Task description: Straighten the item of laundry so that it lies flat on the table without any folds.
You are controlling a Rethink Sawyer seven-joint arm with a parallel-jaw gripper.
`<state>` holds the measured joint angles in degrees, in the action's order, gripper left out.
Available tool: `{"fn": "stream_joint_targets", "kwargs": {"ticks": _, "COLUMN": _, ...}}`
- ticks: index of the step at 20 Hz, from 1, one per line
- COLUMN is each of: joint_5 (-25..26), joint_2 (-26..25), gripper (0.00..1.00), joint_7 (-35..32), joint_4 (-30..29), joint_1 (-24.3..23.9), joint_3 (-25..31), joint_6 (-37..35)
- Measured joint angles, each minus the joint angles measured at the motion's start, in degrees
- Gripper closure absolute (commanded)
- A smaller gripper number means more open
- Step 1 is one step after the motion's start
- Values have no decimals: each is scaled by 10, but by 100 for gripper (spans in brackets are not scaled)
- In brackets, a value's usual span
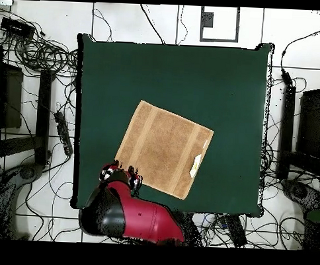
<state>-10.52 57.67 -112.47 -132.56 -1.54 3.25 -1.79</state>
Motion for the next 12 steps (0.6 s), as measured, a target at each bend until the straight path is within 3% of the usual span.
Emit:
{"fn": "stream_joint_targets", "kwargs": {"ticks": 8, "joint_5": 1, "joint_2": 87, "gripper": 0, "joint_7": 0, "joint_4": 21, "joint_1": -81, "joint_3": 17, "joint_6": -43}}
{"fn": "stream_joint_targets", "kwargs": {"ticks": 12, "joint_5": 9, "joint_2": 109, "gripper": 0, "joint_7": 0, "joint_4": 63, "joint_1": -90, "joint_3": 17, "joint_6": -91}}
